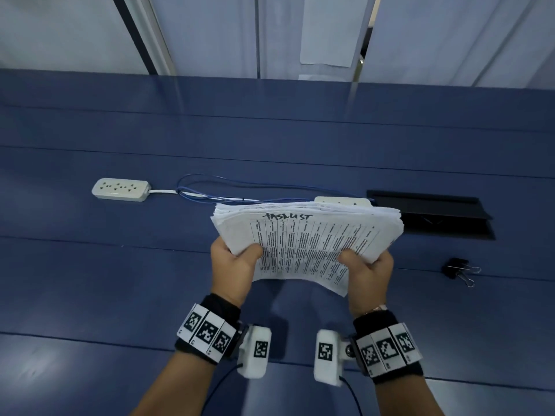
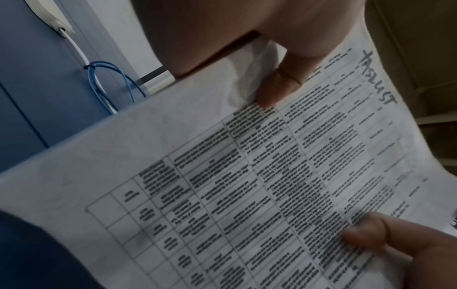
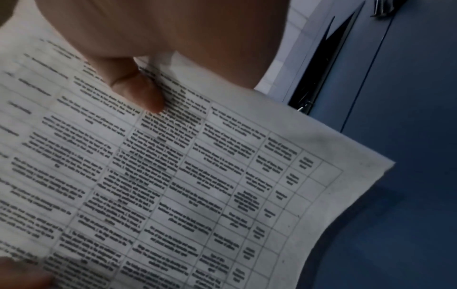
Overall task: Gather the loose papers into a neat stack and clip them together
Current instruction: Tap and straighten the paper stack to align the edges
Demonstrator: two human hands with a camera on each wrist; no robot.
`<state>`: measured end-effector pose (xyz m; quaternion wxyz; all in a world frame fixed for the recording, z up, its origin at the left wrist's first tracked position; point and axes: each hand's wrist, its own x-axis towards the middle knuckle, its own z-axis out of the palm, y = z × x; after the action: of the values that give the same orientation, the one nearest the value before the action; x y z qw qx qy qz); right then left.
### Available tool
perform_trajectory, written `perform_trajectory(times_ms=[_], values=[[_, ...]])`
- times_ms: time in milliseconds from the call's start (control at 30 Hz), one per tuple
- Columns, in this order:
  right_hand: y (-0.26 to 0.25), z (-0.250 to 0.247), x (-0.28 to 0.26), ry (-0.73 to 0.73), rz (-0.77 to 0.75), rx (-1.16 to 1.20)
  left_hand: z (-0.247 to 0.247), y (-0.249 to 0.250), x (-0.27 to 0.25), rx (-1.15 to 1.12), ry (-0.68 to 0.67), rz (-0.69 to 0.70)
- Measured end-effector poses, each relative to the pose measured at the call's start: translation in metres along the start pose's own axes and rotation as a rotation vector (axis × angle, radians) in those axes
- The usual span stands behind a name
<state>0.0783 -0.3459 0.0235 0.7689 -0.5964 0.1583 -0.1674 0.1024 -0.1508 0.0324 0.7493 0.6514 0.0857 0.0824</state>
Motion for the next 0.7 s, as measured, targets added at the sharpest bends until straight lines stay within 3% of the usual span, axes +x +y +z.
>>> perform_trajectory(times_ms=[167,400,600,700], values=[[0.016,-0.005,-0.003,-0.019,0.077,-0.076,-0.008,-0.011,0.004,0.094,-0.046,-0.047],[0.016,-0.014,0.008,-0.099,0.048,-0.184,-0.020,-0.008,0.018,0.249,-0.174,-0.063],[0.009,-0.015,0.007,-0.165,0.029,-0.191,-0.019,-0.007,0.020,0.202,-0.179,-0.071],[-0.011,-0.018,0.011,-0.255,0.007,-0.190,-0.022,0.011,0.023,0.143,-0.249,-0.062]])
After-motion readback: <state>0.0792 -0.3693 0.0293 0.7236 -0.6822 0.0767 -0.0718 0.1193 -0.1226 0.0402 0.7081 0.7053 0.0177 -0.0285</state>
